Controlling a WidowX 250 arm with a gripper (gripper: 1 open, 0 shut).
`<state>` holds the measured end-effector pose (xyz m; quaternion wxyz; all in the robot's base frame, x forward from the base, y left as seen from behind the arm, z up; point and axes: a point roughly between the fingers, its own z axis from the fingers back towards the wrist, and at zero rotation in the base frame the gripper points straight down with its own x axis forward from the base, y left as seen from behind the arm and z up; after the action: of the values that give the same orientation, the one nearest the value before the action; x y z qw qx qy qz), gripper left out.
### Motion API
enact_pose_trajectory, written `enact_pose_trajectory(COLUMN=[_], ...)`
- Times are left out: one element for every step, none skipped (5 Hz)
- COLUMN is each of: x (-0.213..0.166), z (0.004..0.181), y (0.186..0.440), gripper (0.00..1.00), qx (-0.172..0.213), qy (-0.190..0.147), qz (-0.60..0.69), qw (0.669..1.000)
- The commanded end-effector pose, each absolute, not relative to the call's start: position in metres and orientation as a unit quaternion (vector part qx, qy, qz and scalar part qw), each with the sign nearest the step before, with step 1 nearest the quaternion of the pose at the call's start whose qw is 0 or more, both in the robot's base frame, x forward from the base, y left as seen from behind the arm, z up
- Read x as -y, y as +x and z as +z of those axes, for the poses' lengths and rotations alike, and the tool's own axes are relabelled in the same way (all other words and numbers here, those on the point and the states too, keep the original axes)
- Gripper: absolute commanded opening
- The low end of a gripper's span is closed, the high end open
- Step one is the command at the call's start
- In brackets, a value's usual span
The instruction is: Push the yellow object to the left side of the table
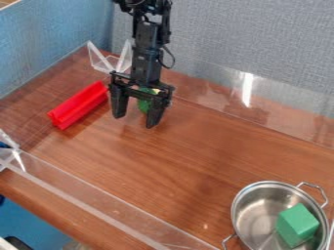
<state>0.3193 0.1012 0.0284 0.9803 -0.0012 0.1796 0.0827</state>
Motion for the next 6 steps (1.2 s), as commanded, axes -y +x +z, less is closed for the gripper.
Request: enact_pose_trajectory(x=[-0.112, -0.116, -0.125, -0.133, -0.141, -0.137], z=[0.034, 0.035, 0.041, 0.044, 0.045, 0.046], y=[0.331, 0.335, 0.334, 0.337, 0.342, 0.341], gripper=[1.0, 1.0, 1.0, 1.0, 0.0, 0.0], qx=[-0.158, -0.157, -0.158, -0.159, -0.161, -0.161], qy=[-0.001, -0.005, -0.008, -0.01, -0.011, -0.012], qz=[0.107, 0.123, 0.133, 0.141, 0.15, 0.14], qw=[0.982, 0.98, 0.978, 0.977, 0.976, 0.977])
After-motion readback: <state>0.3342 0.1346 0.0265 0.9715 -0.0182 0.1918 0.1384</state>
